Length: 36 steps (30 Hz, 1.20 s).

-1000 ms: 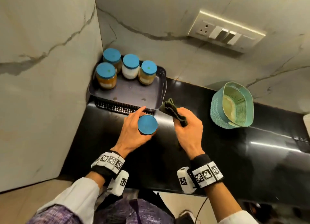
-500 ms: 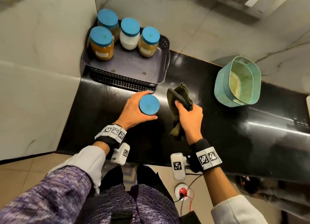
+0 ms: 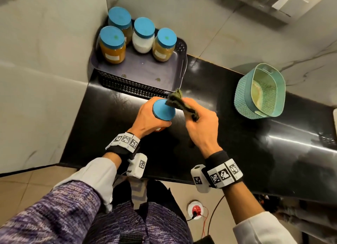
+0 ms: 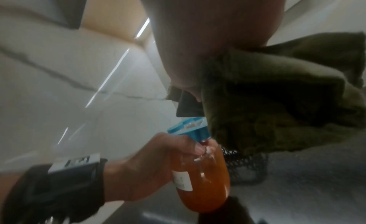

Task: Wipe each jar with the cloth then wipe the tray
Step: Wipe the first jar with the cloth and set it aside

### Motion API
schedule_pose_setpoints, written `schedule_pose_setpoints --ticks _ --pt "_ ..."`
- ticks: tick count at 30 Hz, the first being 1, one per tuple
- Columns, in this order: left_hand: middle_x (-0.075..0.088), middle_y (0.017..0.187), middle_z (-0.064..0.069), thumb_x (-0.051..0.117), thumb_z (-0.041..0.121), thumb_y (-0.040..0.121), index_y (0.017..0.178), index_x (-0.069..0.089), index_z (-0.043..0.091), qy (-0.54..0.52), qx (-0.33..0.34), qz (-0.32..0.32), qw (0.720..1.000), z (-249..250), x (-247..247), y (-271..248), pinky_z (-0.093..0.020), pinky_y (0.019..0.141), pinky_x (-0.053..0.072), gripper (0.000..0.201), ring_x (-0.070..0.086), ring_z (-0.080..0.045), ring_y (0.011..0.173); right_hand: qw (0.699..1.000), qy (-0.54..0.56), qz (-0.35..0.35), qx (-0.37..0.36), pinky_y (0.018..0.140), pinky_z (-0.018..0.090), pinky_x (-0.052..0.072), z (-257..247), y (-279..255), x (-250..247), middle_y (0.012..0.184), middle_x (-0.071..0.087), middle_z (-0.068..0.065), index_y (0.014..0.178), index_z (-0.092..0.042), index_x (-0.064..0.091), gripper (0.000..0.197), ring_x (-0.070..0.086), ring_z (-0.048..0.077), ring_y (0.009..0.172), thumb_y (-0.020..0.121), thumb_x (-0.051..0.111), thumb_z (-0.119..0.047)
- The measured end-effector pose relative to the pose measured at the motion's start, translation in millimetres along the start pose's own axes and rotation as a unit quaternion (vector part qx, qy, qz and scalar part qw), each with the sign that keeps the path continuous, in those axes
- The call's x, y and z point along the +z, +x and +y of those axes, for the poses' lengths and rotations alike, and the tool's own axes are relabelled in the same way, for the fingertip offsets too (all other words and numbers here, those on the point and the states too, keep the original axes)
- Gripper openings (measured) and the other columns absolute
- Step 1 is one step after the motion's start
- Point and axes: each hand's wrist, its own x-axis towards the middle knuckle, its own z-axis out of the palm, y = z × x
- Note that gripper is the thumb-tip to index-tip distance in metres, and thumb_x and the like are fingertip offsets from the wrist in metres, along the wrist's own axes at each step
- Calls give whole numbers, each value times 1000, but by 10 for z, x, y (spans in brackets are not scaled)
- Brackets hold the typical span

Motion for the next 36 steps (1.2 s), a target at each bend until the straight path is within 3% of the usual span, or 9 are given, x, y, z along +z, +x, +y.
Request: schedule_pose_setpoints --ticks 2,4,9,14,17,20,27,32,36 --pt "72 116 3 94 23 55 124 64 19 -15 2 -13 1000 -55 6 -21 -35 94 58 76 69 -14 103 999 -33 -24 -33 99 29 54 41 -21 57 129 71 -10 129 -32 70 55 69 12 115 81 69 -5" --pt "72 121 3 95 13 58 129 63 18 -33 16 -16 999 -109 0 -56 -41 100 56 78 70 -12 110 993 -59 -75 -63 108 30 49 69 -69 127 140 65 -7 134 -31 66 59 60 13 130 80 69 -8" --pt "70 132 -2 98 7 66 145 53 11 -97 51 -33 993 -122 -23 -94 -32 107 52 91 68 -14 123 968 -121 -188 -118 102 35 54 120 -162 262 152 51 -16 143 -37 57 61 42 11 146 84 68 -26" --pt "67 135 -6 94 17 73 147 52 7 -95 59 -21 994 -221 0 -157 -35 110 51 86 66 -17 125 964 -105 -177 -171 100 34 55 124 -166 344 144 61 -11 132 -29 68 49 49 15 142 83 75 -27" --pt "69 116 0 82 32 78 127 63 11 -77 57 13 995 -196 47 -190 -33 97 56 57 68 -7 107 967 -92 -138 -194 89 37 59 11 -132 432 121 74 -8 110 -23 78 35 66 20 120 76 73 -23" --pt "67 101 3 72 32 81 107 63 20 -65 57 31 996 -134 85 -205 -39 85 56 30 64 -9 92 969 -67 -162 -175 76 39 56 -126 -3 488 100 74 -9 95 -22 75 26 65 21 96 70 69 -21" --pt "69 121 -10 84 20 71 123 65 8 -83 84 24 993 -244 71 -204 -54 101 54 57 68 -29 114 966 -106 -219 -89 73 42 53 -116 98 471 95 67 -5 97 -26 65 22 61 22 88 78 76 -31" --pt "69 112 -13 86 2 74 119 63 7 -115 75 36 990 -308 109 -224 -53 92 58 50 70 -31 103 976 -88 -193 -54 77 38 55 -184 -193 448 97 71 -5 100 -25 72 24 63 22 90 76 76 -25" --pt "71 112 -11 76 18 79 114 65 11 -131 48 51 989 -330 172 -209 -57 96 55 38 71 -27 106 976 -75 -189 -74 80 40 55 -314 -41 611 102 71 -4 105 -27 71 42 64 24 96 64 69 -17"
